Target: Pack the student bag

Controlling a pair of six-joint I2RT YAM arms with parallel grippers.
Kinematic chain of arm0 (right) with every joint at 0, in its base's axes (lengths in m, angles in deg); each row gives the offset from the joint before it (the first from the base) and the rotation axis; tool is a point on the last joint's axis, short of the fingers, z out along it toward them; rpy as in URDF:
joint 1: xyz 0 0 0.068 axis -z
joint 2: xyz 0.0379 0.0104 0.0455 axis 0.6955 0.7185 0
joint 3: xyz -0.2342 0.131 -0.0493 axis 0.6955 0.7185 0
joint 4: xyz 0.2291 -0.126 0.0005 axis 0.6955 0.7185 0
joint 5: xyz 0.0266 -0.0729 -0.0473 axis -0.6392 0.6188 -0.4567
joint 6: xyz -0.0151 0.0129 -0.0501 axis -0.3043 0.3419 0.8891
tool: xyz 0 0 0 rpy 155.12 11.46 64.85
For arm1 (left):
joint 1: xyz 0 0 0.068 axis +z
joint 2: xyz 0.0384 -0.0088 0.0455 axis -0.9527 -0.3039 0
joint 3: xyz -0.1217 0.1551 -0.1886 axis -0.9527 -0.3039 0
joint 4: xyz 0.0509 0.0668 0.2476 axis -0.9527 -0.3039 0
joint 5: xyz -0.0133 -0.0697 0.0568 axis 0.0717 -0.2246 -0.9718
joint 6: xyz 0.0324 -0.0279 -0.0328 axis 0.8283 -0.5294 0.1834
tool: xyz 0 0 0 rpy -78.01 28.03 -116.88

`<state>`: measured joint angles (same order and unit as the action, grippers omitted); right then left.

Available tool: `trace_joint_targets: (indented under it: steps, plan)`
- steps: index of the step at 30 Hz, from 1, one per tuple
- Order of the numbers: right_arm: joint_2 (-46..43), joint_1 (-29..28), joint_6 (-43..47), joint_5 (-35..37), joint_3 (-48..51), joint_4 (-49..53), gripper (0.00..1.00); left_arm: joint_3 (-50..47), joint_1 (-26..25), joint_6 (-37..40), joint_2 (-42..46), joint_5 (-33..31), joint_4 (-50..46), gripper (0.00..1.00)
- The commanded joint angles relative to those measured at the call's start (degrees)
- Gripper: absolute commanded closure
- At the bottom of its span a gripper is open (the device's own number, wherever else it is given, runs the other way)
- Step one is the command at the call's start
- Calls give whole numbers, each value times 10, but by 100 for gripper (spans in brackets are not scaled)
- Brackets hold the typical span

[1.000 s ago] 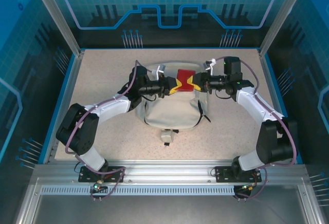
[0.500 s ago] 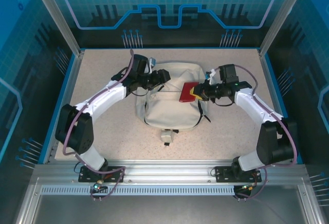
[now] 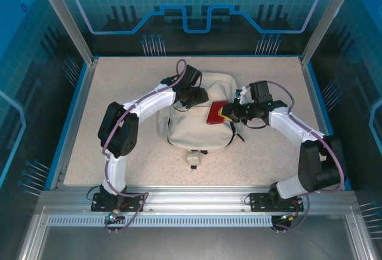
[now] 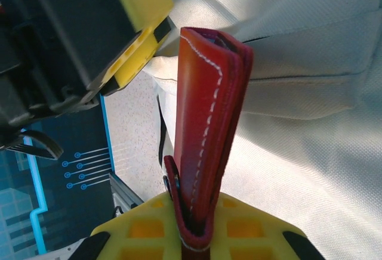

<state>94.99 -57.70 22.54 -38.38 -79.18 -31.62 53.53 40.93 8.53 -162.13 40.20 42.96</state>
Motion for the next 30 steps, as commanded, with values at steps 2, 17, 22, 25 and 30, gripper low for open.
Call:
trace_joint_targets:
  steps: [2,17,22,25,30]
  plan:
    - [3,-10,-8,-13,15,-26,89,57,-6,-25,-36,-55,-78,49]
    - [-19,-19,9,-20,35,-11,90,116,-17,-13,-42,-57,-91,100]
    - [-13,-47,26,-72,40,-8,90,91,-17,-4,14,-48,-65,100]
    - [-1,-64,20,-82,38,-22,90,75,-17,-2,39,-41,-49,100]
    - [22,-66,-3,-84,33,-65,90,58,-16,1,63,-38,-43,100]
